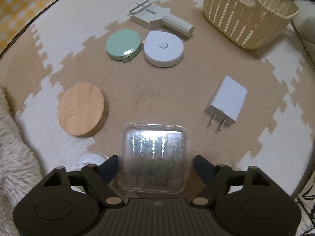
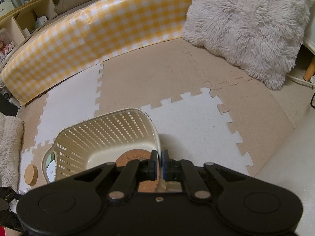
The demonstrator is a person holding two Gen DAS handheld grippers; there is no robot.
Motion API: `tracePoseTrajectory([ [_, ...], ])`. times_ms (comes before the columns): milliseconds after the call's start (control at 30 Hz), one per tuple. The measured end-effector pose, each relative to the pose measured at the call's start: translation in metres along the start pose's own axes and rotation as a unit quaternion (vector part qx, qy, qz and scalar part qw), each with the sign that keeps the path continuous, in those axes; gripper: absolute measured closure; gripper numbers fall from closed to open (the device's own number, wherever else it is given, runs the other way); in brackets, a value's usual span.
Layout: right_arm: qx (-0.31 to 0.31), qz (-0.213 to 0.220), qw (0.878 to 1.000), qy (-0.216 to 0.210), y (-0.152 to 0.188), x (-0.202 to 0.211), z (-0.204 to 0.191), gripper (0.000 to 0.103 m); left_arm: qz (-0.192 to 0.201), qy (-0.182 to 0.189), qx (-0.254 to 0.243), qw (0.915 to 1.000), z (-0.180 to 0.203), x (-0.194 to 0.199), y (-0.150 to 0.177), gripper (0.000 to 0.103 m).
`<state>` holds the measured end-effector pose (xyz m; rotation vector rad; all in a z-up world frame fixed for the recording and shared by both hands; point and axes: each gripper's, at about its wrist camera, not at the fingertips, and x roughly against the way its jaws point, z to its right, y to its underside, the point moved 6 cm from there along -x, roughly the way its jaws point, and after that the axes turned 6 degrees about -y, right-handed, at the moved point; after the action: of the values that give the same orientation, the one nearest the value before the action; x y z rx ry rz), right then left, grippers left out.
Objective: Organize rigid objects
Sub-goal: 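Grasp the clear nail-tip box with the left tool, then carry the nail-tip box into the basket and open the left tool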
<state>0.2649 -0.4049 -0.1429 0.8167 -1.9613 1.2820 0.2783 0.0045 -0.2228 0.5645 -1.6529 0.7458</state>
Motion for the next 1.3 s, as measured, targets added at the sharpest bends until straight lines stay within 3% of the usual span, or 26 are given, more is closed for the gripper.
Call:
tracePoseTrajectory([
  [333, 0.001, -0.001, 1.0, 0.001, 0.0, 0.0, -0.001, 0.098, 0.02, -0.006, 0.009, 0.9997, 0.005, 0.001, -0.008, 0.03],
  [467, 0.001, -0.001, 1.0, 0.001, 0.0, 0.0, 0.0, 0.098, 0.01, -0.016, 0.028, 0.9994, 0.002, 0.0, -0.008, 0.03],
  [567, 0.0, -0.001, 1.0, 0.001, 0.0, 0.0, 0.0, 0.098, 0.026, -0.02, 0.061, 0.9976, -0.008, 0.009, -0.012, 0.03],
  [767, 0.001, -0.002, 1.0, 0.001, 0.0, 0.0, 0.0, 0.098, 0.107, 0.004, 0.139, 0.9846, -0.014, 0.044, -0.028, 0.03],
  [967, 0.002, -0.003, 1.0, 0.003, 0.0, 0.0, -0.001, 0.098, 0.172, 0.041, 0.197, 0.9643, 0.009, 0.083, -0.048, 0.03],
  [1300, -0.003, -0.002, 1.0, 0.002, 0.0, 0.0, 0.001, 0.098, 0.229, 0.105, 0.21, 0.9445, 0.064, 0.124, -0.108, 0.03],
])
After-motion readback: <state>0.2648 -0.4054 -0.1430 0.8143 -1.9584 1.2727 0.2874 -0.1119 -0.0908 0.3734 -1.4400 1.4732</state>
